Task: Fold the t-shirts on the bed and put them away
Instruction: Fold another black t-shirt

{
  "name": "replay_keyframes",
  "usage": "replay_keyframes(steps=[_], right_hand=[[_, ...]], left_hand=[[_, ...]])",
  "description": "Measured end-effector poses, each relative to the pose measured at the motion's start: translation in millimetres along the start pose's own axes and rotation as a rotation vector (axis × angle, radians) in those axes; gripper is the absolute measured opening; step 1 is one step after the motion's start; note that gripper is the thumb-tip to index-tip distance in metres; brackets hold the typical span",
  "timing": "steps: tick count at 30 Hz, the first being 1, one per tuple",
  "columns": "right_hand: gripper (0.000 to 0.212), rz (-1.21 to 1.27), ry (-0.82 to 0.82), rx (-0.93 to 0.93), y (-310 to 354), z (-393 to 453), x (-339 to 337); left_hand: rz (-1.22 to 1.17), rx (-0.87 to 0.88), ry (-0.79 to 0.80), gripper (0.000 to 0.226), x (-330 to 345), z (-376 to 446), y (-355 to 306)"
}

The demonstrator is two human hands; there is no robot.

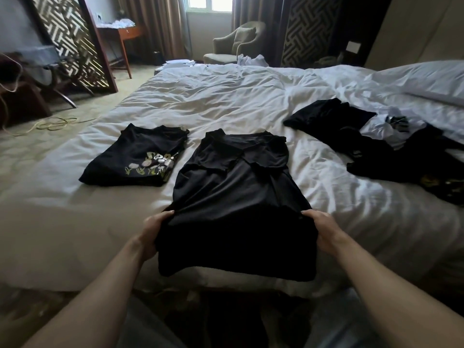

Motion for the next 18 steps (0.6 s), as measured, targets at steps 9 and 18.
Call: replay_keyframes(steps=[9,18], right_hand=[[0.024,-0.008,-0.060,-0.033,-12,-4,-14],[0.031,-0.266,-0.146,-0.252,12,27,-3]], left_hand=[[0.143,0.136,-0.112,0.021,-17,-6,4],[0.230,0.162,-0.114,0.035,-14,1,-8]])
Point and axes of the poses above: each hand's wrist, its own z-axis towards the middle knuckle, its own x-axis out of the palm, y = z × x, the point moved 3 cm from there along z, towards the middle knuckle, and after that the axes turned 10 degrees about -y, right-handed, at the moved point
